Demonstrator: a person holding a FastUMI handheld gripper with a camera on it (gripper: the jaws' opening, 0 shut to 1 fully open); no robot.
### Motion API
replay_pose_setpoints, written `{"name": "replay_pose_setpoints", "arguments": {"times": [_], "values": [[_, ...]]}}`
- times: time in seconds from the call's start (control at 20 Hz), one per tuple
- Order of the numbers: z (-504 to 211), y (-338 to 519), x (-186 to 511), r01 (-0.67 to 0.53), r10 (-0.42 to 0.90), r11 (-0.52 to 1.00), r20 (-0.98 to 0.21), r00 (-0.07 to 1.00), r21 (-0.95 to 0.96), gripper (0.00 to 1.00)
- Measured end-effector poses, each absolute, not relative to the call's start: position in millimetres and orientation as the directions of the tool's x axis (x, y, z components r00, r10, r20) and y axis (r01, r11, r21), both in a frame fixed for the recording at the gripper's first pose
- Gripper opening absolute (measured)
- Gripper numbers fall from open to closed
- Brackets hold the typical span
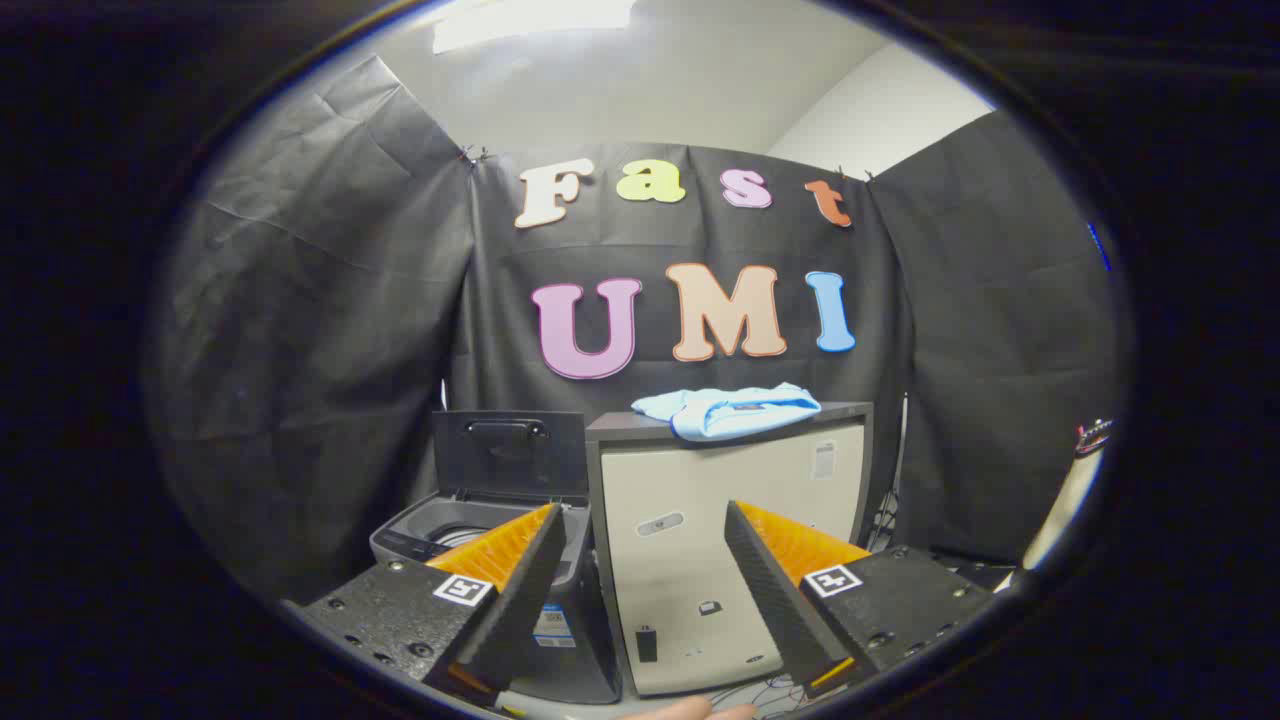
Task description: Put the clothes into the washing machine and then close the washing machine lid.
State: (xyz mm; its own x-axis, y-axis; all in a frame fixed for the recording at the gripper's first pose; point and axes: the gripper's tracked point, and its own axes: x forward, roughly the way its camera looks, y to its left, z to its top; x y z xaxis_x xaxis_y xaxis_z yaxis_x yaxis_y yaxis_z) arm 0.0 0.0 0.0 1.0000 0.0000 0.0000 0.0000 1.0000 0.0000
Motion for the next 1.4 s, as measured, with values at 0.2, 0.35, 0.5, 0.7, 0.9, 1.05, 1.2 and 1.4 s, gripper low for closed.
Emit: {"name": "replay_pose_setpoints", "arguments": {"times": [0.2, 0.35, 0.5, 0.7, 0.9, 1.05, 1.2, 1.4], "values": [[-0.2, 3.7, 2.7, -0.005, 0.005, 1.0, -0.004, 1.0, -0.01, 0.97], [-1.9, 0.8, 3.1, -0.002, 0.002, 1.0, -0.006, 1.0, -0.014, 0.97], [-0.5, -4.8, 4.2, 0.006, -0.006, 1.0, 0.001, 1.0, 0.003, 0.97], [-1.5, -19.1, 9.5, 0.027, -0.027, 1.0, -0.003, 1.0, 0.009, 0.97], [2.2, -34.6, 21.1, 0.055, -0.054, 0.998, -0.015, 0.998, 0.014, 0.97], [14.1, -43.6, 31.3, 0.076, -0.076, 0.997, -0.005, 0.997, 0.019, 0.97], [29.4, -52.9, 48.4, 0.091, -0.091, 0.996, -0.004, 0.996, 0.018, 0.97], [60.2, -51.3, 84.4, 0.039, -0.039, 0.999, 0.004, 0.999, 0.032, 0.97]]}}
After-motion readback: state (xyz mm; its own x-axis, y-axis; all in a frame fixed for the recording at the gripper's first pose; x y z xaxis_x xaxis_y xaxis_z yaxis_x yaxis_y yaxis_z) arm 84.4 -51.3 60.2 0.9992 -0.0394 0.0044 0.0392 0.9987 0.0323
